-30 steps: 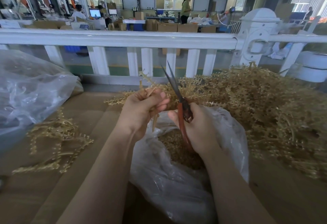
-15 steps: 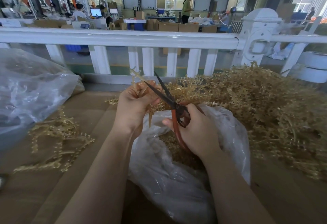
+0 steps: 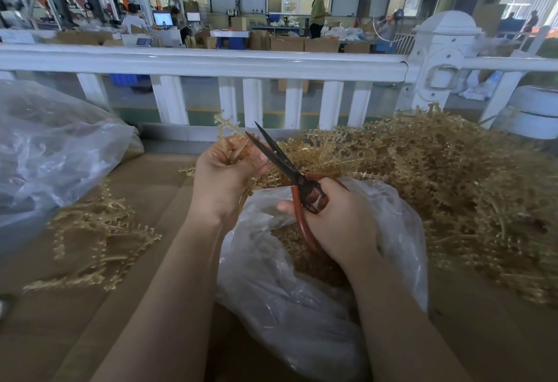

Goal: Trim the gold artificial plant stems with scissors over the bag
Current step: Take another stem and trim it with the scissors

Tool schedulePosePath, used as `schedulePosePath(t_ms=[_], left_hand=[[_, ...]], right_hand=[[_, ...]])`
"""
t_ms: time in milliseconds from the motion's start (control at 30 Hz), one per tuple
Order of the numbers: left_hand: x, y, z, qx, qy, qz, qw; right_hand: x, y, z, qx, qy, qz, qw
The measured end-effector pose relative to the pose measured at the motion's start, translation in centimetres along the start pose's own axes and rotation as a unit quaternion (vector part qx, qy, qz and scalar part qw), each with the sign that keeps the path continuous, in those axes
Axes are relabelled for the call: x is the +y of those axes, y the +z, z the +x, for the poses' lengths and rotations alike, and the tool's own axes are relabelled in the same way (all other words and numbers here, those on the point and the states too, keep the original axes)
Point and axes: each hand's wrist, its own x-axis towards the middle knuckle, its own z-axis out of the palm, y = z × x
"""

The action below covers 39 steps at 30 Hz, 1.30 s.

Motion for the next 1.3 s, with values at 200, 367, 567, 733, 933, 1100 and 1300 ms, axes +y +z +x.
schedulePosePath(t_ms=[200,367,567,733,933,1100,1300], left_hand=[[0.00,-0.23,0.14,0.008,-0.008,0.015,1.000],[0.12,-0.40,0.10,0.011,-0.024,0.027,0.999],[0.26,-0.50,-0.03,0.002,-0.027,0.041,0.999],[0.17,-0.51,-0.01,-0.009,-0.038,0.051,0.998],[0.33,-0.52,-0.04,-0.034,-0.039,0.050,0.997],[0.16,-0.25,-0.08,-0.035,-0.027,0.064,0.997],[0.24,-0.47,-0.12,-0.042,-0.022,0.062,0.997]], right_hand=[[0.22,0.10,0.01,0.008,-0.008,0.001,1.000],[0.19,0.01,-0.01,0.013,-0.019,0.010,1.000],[0.36,0.06,0.01,0.017,-0.028,0.009,0.999],[0.54,0.30,-0.13,0.015,-0.036,0.012,0.999],[0.40,0.14,-0.15,-0.007,-0.027,0.018,0.999],[0.18,0.01,-0.16,-0.002,-0.040,0.017,0.999],[0.07,-0.21,-0.06,0.002,-0.036,0.003,0.999]])
